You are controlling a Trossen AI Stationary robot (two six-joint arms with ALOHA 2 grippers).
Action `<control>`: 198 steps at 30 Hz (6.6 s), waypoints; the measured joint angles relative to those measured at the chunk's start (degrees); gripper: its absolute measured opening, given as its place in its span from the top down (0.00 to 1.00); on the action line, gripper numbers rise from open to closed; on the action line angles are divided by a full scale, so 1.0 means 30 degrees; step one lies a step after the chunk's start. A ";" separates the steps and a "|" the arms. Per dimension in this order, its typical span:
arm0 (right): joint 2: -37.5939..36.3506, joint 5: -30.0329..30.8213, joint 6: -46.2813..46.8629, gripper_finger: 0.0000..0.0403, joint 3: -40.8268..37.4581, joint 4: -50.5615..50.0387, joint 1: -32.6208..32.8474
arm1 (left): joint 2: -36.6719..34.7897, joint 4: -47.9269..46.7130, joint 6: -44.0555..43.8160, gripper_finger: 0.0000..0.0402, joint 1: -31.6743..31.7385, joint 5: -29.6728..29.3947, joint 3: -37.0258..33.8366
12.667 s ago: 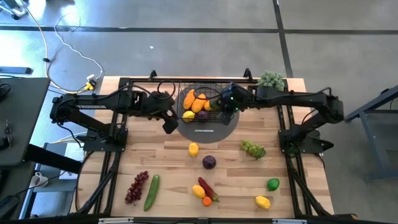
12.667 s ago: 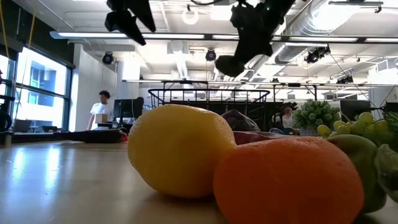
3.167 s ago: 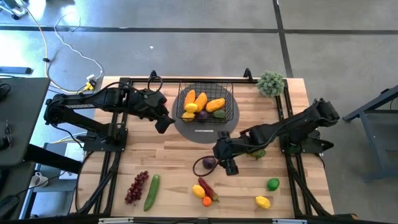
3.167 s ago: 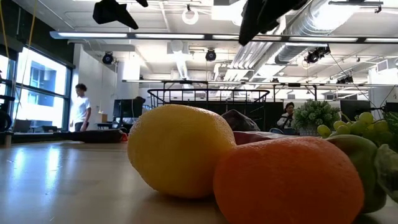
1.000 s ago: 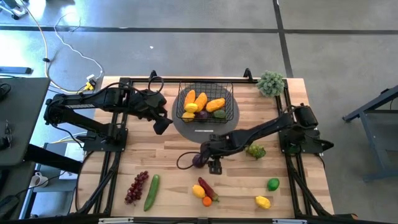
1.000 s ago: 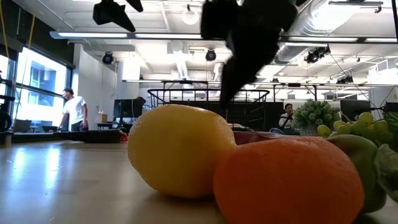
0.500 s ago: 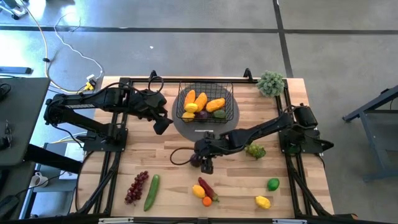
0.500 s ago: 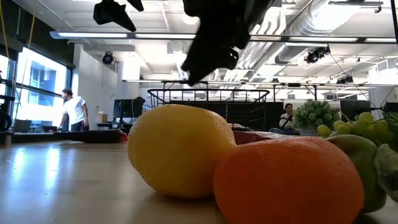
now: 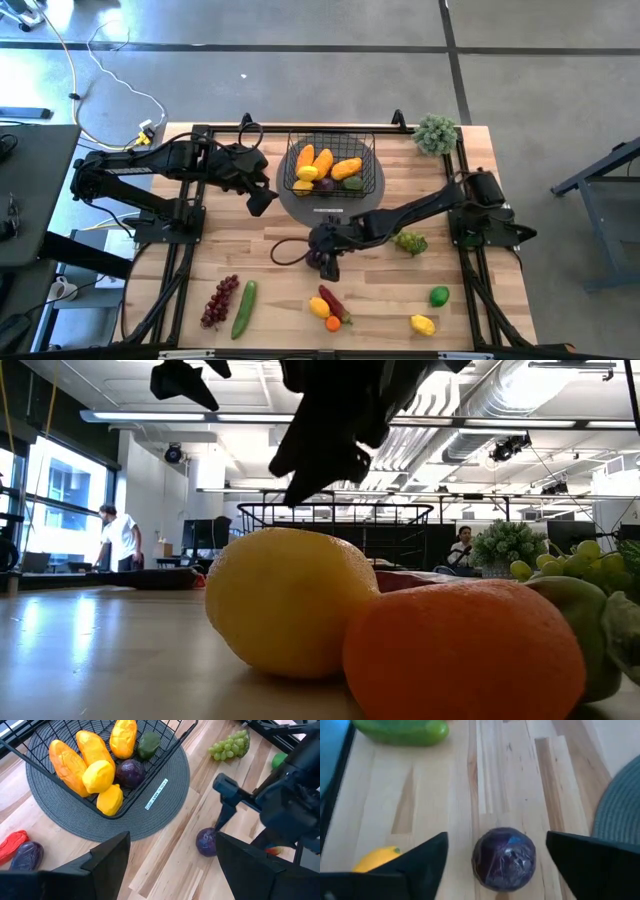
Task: Build produce basket
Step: Put the purple plum into the black wire basket, then put the purple eggplant into the black wire basket
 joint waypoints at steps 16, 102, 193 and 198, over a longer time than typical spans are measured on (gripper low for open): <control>0.2044 -0.0353 -0.0844 0.04 -0.0007 0.0296 -0.0275 | 0.0000 0.0015 0.0000 0.31 0.0000 0.0000 0.0000; -0.2718 -0.2673 -0.2528 0.38 0.0000 -0.3045 -1.1188 | 0.0058 0.3317 -0.0015 0.31 0.0022 -0.0024 0.0000; -0.6346 0.0230 1.1009 0.21 0.0000 -1.0790 -0.4416 | 0.0058 -0.7014 -0.3818 0.31 -0.4806 0.1460 0.0000; -0.6346 0.0161 0.9928 0.21 0.0000 -1.1981 -0.4427 | 0.0051 -0.6931 -0.7655 0.31 -0.6237 0.1056 -0.0825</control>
